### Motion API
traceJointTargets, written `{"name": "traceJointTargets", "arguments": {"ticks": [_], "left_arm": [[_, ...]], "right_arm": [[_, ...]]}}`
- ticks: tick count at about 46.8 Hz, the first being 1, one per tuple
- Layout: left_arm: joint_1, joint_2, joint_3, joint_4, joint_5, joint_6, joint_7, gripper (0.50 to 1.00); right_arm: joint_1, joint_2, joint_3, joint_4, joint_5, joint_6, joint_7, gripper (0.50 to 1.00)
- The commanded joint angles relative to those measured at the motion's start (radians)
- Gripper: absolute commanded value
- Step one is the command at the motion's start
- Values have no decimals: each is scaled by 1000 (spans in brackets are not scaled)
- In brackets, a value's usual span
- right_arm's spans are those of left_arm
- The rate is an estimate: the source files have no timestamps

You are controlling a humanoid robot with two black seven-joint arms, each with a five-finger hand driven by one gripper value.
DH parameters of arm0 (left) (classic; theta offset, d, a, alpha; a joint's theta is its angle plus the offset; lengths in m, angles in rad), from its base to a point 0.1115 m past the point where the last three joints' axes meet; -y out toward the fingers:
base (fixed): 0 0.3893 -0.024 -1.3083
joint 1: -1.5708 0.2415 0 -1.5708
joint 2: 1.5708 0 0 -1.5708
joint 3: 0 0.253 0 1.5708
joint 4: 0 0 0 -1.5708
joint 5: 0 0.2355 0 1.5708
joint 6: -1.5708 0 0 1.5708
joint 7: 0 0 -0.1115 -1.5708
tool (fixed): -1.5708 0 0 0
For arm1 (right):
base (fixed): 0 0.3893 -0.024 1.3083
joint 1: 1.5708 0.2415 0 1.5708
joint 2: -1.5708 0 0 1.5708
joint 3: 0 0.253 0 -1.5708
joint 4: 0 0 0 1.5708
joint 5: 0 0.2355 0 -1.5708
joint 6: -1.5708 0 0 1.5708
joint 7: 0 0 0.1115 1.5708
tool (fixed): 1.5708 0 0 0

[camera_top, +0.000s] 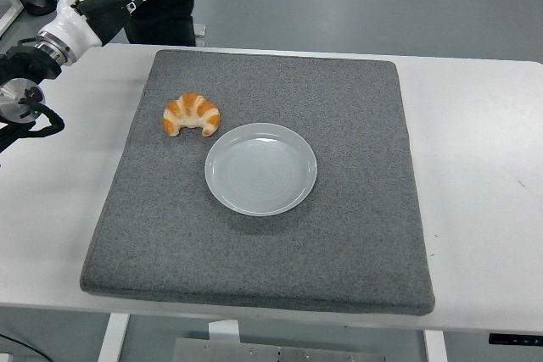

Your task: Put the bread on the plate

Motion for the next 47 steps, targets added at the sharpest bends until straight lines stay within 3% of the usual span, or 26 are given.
{"name": "traceJointTargets", "arguments": {"ticks": [1,47], "left_arm": [[0,0,0,0,1,0,-1,988],[2,2,0,1,0,-2,-1,988]], "right_arm": [[0,0,0,0,1,0,0,938],[0,0,0,0,1,0,0,938]]}}
